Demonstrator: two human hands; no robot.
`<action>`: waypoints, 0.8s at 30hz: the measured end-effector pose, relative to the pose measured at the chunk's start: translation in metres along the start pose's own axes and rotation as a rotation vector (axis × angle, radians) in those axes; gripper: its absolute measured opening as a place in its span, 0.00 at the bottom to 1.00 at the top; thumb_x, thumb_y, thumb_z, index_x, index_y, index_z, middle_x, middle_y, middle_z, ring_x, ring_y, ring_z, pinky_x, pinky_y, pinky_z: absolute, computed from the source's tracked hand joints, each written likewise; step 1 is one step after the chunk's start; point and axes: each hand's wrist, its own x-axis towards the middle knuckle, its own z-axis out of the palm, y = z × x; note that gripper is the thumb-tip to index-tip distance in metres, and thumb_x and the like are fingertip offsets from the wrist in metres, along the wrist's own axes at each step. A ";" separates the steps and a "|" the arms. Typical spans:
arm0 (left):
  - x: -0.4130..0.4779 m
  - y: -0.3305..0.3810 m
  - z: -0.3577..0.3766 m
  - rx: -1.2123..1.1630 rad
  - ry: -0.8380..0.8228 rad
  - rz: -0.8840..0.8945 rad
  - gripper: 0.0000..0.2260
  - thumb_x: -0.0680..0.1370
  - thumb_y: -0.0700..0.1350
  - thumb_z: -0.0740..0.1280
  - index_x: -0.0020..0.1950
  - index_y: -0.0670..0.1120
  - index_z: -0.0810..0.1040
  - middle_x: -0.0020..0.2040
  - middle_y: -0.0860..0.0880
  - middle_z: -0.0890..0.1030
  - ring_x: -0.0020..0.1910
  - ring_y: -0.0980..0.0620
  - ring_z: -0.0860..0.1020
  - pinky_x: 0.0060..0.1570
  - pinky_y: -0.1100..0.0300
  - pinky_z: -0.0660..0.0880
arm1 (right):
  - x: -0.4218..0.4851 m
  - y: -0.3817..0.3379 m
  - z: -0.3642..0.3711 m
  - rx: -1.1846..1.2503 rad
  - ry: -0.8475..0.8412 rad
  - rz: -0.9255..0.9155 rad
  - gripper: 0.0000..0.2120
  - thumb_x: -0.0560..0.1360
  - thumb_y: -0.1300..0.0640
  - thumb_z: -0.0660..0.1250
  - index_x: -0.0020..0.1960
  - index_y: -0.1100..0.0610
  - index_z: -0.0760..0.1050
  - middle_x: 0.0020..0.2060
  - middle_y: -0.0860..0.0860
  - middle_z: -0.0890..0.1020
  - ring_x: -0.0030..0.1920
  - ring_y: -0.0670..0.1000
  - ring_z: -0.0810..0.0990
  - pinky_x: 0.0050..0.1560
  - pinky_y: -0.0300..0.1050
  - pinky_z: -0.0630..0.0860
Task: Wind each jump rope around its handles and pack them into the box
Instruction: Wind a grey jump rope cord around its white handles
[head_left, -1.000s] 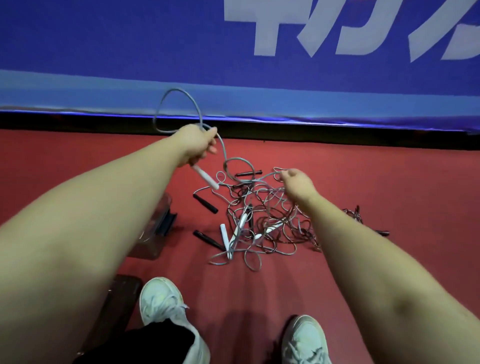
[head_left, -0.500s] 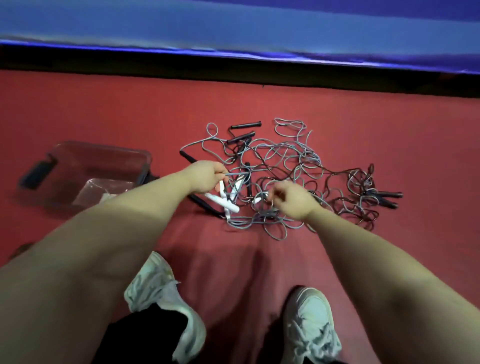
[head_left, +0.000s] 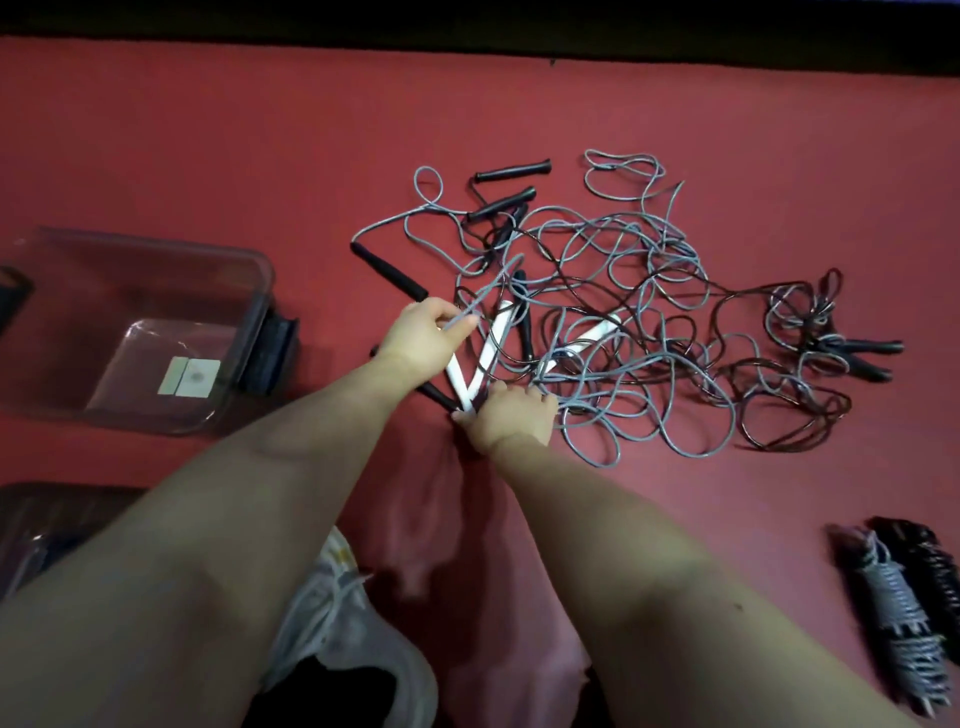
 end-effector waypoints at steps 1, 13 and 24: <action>0.001 0.001 0.001 0.010 -0.007 -0.058 0.15 0.80 0.52 0.61 0.50 0.43 0.79 0.51 0.41 0.80 0.52 0.42 0.78 0.51 0.57 0.73 | 0.003 -0.002 0.001 -0.016 0.021 -0.019 0.24 0.75 0.41 0.60 0.64 0.55 0.71 0.62 0.54 0.75 0.64 0.56 0.69 0.63 0.50 0.60; -0.008 0.029 -0.065 -0.387 -0.320 -0.135 0.12 0.75 0.26 0.62 0.43 0.43 0.68 0.42 0.43 0.79 0.37 0.51 0.78 0.29 0.66 0.77 | -0.004 0.020 -0.077 0.034 0.084 -0.369 0.13 0.80 0.53 0.56 0.60 0.59 0.67 0.57 0.57 0.76 0.56 0.61 0.76 0.49 0.49 0.67; -0.108 0.121 -0.142 0.290 -0.159 0.394 0.09 0.80 0.45 0.63 0.48 0.41 0.78 0.45 0.46 0.83 0.46 0.45 0.79 0.49 0.55 0.72 | -0.093 0.047 -0.211 0.397 0.332 -0.665 0.07 0.77 0.55 0.64 0.53 0.55 0.76 0.39 0.45 0.76 0.42 0.51 0.75 0.43 0.44 0.67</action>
